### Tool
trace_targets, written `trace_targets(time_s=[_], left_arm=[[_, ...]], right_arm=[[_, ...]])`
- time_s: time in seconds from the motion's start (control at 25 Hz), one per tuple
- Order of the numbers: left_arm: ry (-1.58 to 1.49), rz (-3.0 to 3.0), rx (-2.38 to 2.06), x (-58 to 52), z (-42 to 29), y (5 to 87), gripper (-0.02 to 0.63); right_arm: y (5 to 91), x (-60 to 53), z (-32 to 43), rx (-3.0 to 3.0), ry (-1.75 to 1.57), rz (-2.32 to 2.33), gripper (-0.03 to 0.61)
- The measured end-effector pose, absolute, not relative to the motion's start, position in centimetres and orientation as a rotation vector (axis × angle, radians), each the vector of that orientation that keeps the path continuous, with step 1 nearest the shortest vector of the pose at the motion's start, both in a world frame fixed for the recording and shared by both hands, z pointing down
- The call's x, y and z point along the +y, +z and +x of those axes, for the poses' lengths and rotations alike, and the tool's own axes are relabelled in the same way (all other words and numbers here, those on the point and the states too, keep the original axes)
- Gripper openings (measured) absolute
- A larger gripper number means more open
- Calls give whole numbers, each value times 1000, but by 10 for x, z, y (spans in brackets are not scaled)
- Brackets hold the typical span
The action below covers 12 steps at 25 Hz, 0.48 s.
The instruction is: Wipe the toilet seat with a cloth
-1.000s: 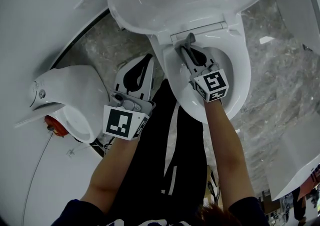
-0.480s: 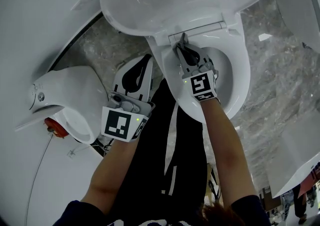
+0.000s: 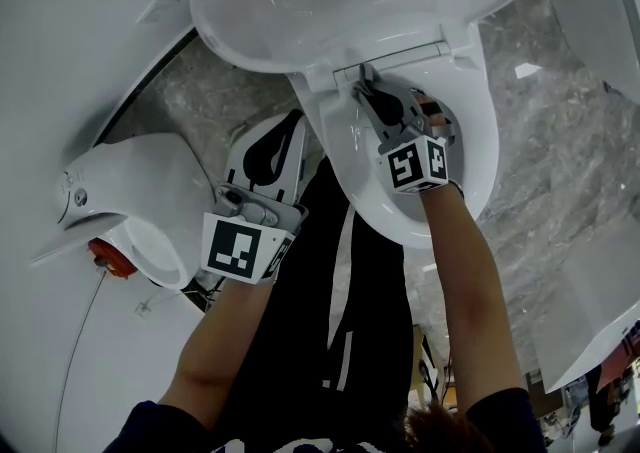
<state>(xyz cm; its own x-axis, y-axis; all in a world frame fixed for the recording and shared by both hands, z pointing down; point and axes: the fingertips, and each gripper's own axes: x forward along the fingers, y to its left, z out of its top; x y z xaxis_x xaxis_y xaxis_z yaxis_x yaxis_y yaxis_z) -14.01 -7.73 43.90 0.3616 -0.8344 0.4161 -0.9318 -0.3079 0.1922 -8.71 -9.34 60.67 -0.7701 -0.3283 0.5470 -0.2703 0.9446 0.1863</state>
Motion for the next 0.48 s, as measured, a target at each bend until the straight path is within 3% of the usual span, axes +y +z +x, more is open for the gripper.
trace_targets(time_s=[0.48], left_arm=[[336, 2245, -1527, -82, -134, 438, 9]], right_arm=[[612, -129, -23, -2382, -249, 400, 29]])
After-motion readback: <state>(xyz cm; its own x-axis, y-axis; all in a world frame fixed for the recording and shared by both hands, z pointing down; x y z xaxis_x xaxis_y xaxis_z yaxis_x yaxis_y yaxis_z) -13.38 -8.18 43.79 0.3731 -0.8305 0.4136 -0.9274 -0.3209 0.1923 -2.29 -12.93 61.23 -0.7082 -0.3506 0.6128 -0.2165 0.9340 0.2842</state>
